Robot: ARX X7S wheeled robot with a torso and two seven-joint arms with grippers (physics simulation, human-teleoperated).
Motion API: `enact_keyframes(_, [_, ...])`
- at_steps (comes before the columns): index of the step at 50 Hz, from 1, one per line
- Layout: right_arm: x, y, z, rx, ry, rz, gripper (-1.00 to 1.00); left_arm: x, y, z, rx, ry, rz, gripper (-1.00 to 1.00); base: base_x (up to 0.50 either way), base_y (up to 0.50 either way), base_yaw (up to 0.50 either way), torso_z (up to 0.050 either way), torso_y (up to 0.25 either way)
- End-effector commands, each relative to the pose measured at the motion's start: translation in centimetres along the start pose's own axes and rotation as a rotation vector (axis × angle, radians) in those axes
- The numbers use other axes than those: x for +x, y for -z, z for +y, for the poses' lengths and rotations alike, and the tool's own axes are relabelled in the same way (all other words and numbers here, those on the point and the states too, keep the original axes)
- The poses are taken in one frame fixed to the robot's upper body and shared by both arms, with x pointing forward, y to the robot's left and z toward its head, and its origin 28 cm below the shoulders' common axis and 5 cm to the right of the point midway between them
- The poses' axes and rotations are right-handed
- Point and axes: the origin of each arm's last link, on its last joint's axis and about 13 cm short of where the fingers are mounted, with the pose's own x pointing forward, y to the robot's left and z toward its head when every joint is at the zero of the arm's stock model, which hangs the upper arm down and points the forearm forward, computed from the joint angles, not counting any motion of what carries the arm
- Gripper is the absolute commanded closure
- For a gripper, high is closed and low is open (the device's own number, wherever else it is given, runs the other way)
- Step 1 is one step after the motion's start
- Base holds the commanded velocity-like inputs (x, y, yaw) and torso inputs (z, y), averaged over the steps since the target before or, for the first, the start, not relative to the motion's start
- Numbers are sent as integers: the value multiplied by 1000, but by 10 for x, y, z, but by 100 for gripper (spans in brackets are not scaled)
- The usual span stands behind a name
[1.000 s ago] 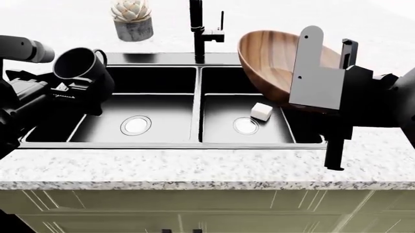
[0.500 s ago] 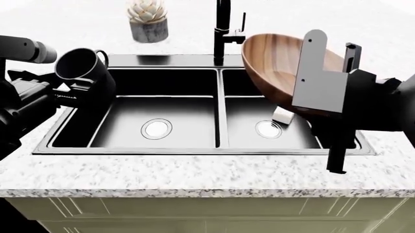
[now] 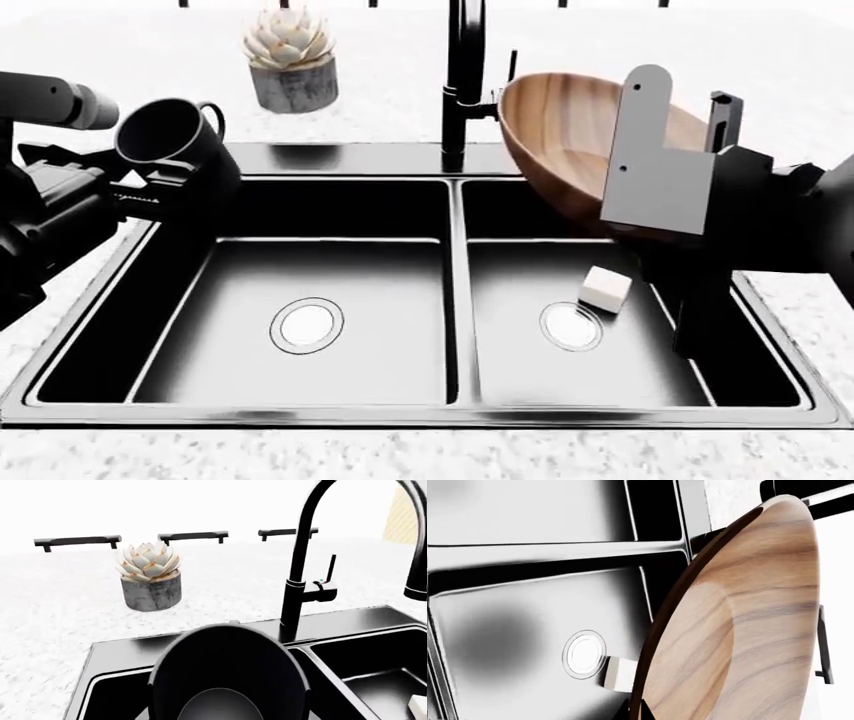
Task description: Pick the cup and bowl and place them in the sink. Then turn on the water.
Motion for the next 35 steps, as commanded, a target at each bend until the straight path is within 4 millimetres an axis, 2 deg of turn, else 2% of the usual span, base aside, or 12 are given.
enact_keyframes(1, [-2, -1, -1, -6, 19, 0, 100, 0, -1, 0, -12, -3, -9, 100, 383, 0, 0, 0, 10])
enact_keyframes(17, [-2, 0, 0, -4, 16, 0, 100, 0, -1, 0, -11, -2, -9, 100, 382, 0, 0, 0, 1])
enact_keyframes(35, [-5, 3, 5, -9, -23, 22, 100, 0, 1, 0, -13, 0, -7, 100, 0, 0, 0, 0, 1])
